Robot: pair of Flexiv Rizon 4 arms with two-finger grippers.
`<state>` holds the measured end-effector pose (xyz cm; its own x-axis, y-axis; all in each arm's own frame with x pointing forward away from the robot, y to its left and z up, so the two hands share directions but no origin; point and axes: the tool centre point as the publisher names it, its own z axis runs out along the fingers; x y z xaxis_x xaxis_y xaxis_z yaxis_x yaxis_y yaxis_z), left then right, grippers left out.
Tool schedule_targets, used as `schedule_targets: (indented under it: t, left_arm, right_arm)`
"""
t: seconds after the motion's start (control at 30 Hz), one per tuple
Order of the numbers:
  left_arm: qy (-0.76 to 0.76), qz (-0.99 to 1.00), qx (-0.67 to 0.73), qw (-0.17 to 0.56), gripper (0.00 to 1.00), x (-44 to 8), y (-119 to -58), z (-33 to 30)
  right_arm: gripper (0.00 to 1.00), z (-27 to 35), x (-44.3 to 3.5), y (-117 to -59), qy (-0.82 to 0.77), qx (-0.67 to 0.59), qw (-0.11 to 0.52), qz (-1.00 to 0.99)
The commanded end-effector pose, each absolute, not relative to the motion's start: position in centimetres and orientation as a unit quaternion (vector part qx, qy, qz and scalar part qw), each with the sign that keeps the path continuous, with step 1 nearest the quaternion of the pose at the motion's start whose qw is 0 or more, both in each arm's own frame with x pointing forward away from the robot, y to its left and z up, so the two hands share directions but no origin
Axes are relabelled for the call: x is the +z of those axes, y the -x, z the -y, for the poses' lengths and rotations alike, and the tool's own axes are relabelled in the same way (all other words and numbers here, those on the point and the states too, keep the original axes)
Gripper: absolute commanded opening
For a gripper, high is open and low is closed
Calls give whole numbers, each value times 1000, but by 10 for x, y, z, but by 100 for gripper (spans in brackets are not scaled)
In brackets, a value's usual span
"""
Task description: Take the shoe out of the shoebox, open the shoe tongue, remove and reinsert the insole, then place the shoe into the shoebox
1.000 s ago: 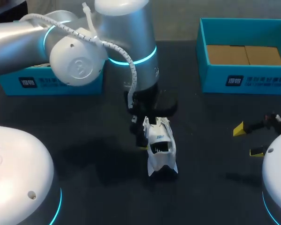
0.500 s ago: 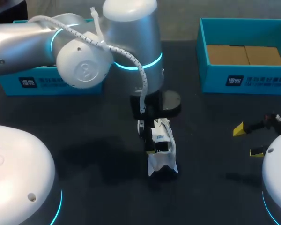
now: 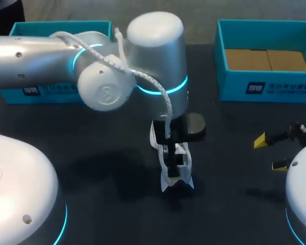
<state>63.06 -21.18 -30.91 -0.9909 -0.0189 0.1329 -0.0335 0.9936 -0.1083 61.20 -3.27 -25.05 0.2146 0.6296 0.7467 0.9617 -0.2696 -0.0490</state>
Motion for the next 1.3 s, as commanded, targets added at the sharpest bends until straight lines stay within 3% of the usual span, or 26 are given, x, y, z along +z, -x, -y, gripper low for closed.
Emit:
schedule_targets:
  t: [0.03, 0.97, 1.07, 1.3]
  left_arm:
    - [-12, 996, 48, 71, 100, -328, -629, 226]
    - [-19, 996, 14, 82, 100, -387, -625, 234]
    - [-18, 996, 14, 83, 90, -393, -625, 233]
    - [-15, 997, 24, 75, 80, -400, -627, 232]
  right_arm:
    - [100, 32, -250, -610, 734, -312, 263, 543]
    - [100, 32, -250, -610, 734, -312, 263, 543]
    - [100, 32, -250, -610, 734, -312, 263, 543]
    - [100, 32, -250, -610, 734, -312, 263, 543]
